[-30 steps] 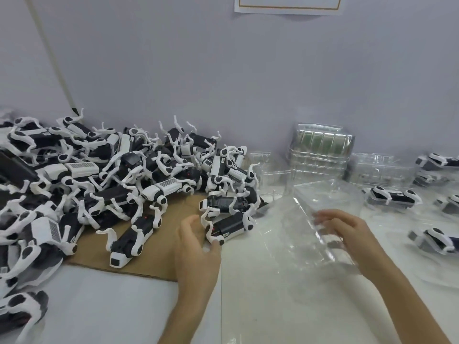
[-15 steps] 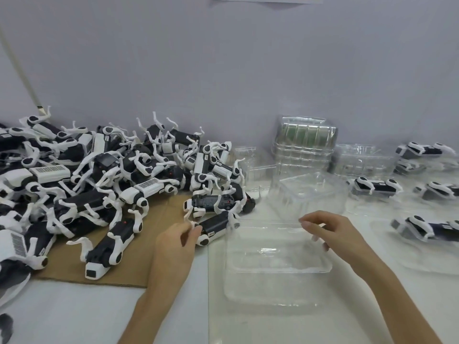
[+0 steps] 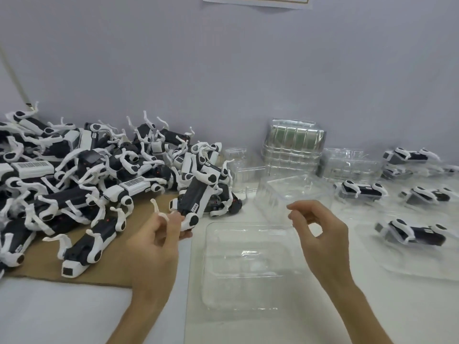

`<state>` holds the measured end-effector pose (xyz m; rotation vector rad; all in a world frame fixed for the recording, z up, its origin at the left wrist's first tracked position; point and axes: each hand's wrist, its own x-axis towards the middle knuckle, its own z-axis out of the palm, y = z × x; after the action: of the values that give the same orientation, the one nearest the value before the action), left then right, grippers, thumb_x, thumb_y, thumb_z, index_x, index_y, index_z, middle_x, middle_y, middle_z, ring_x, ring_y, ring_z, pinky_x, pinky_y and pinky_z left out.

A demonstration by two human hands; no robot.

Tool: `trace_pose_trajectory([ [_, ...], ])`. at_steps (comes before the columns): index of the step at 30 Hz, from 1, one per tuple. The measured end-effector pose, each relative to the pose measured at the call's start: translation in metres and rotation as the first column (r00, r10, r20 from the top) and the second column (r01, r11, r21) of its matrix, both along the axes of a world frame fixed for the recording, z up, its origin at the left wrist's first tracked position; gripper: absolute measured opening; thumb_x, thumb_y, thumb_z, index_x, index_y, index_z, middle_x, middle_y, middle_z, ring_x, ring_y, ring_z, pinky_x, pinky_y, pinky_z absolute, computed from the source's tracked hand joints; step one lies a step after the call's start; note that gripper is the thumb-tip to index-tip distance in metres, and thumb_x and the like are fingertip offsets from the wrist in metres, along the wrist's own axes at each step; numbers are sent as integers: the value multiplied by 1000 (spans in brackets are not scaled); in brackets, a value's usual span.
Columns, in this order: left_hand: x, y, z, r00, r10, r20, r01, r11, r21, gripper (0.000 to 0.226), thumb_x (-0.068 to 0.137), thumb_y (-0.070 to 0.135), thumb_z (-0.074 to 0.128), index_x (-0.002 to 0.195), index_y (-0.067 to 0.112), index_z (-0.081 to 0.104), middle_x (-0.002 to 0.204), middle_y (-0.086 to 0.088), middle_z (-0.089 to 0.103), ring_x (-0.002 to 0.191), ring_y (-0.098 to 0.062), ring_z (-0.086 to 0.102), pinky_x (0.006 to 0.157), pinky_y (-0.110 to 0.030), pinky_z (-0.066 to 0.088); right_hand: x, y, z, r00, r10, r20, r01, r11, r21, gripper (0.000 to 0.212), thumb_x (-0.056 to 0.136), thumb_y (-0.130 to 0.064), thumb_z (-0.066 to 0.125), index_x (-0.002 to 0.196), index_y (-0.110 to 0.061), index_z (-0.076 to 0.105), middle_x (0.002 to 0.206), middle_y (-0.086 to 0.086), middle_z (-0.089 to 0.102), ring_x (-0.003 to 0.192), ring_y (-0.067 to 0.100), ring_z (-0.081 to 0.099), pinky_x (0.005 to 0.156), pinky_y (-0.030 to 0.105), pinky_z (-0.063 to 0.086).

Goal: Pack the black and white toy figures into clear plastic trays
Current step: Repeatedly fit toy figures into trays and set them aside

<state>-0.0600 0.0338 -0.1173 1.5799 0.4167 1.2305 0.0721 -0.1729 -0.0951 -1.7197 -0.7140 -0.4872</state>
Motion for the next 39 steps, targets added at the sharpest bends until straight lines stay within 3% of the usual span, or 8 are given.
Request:
trace_pose_trajectory([
  [4,-4,-21,6,995,-84,46,75,983,170,19,91,40,59,81,28,71,81,15,73,76,-2,70,68,-6,48,-27,14,7,984,168,61,-169,986,5,14,88,-20,66,101,-26,66,83,-11,72,76,13,69,77,13,48],
  [10,-6,-47,1,973,-232,-3,213,890,403,6,91,32,65,92,29,70,91,18,72,82,-6,71,71,-18,55,-48,32,5,797,539,-273,-518,842,152,56,85,-40,68,133,-38,40,132,-12,58,107,20,68,84,33,57],
  [16,-4,-47,-7,965,-247,-89,251,766,591,18,95,24,59,107,18,71,105,17,71,102,0,66,87,-12,47,-35,25,10,920,363,-144,-319,911,261,52,87,-15,66,129,-42,53,121,-5,63,91,22,71,70,36,60],
  [20,-2,-27,-10,979,-98,-181,179,837,517,27,88,20,59,114,18,64,111,13,65,111,-5,59,93,-15,41,-14,4,12,978,197,-75,-190,978,89,58,89,-9,71,128,-49,55,117,-16,64,99,12,68,77,26,57],
  [23,2,-17,-17,884,-236,-402,355,900,252,52,83,26,57,133,30,49,130,20,54,127,0,47,105,-21,37,-8,-1,8,977,194,-85,-197,980,-36,44,85,-7,74,113,-40,65,103,-16,69,90,8,68,70,14,51],
  [26,6,-15,-22,825,-364,-432,437,896,80,54,83,30,50,136,38,43,137,24,49,132,4,42,113,-33,35,-5,1,0,948,257,-188,-297,926,-235,39,85,-4,73,104,-38,71,100,-22,70,91,4,65,75,13,48],
  [33,5,-18,-21,862,-304,-407,416,882,221,55,87,17,44,137,39,50,136,40,46,134,11,37,105,-4,25,-2,-2,-4,932,247,-266,-343,838,-424,37,91,-9,67,107,-42,71,108,-20,67,110,-8,51,93,9,33],
  [39,9,-16,-25,831,-332,-446,471,847,248,44,87,16,39,105,38,73,123,26,64,140,5,31,114,-24,28,3,2,-7,969,175,-177,-249,671,-699,27,100,-25,56,113,-45,67,115,-27,57,111,-1,37,101,25,16],
])
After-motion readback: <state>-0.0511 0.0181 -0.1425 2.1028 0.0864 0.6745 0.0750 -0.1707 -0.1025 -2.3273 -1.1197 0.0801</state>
